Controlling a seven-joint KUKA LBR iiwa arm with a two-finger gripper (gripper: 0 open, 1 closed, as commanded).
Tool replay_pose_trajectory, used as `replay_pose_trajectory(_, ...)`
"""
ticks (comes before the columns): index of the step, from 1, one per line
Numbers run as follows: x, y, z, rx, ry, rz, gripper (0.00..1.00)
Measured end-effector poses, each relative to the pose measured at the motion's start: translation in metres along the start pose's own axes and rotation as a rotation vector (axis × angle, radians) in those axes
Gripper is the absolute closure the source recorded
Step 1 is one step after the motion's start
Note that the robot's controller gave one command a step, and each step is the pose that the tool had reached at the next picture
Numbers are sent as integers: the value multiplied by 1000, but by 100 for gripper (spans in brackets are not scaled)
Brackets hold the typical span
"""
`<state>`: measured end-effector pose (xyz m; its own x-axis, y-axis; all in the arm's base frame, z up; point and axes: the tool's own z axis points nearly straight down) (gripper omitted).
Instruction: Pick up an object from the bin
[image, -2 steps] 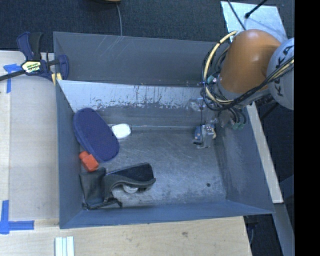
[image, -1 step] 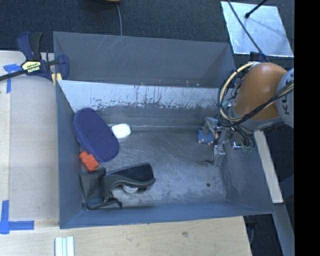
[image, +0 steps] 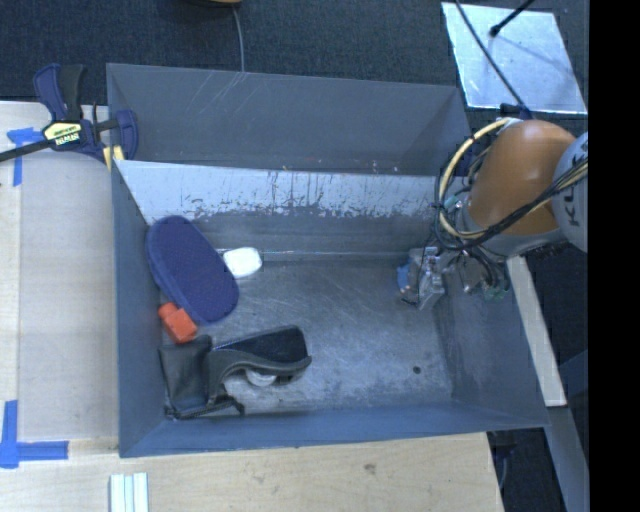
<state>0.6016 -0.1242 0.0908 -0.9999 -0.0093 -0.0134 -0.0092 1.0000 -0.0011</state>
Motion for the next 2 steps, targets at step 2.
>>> replay_pose_trajectory(2, -18, 8, -52, -3, 16, -55, 100)
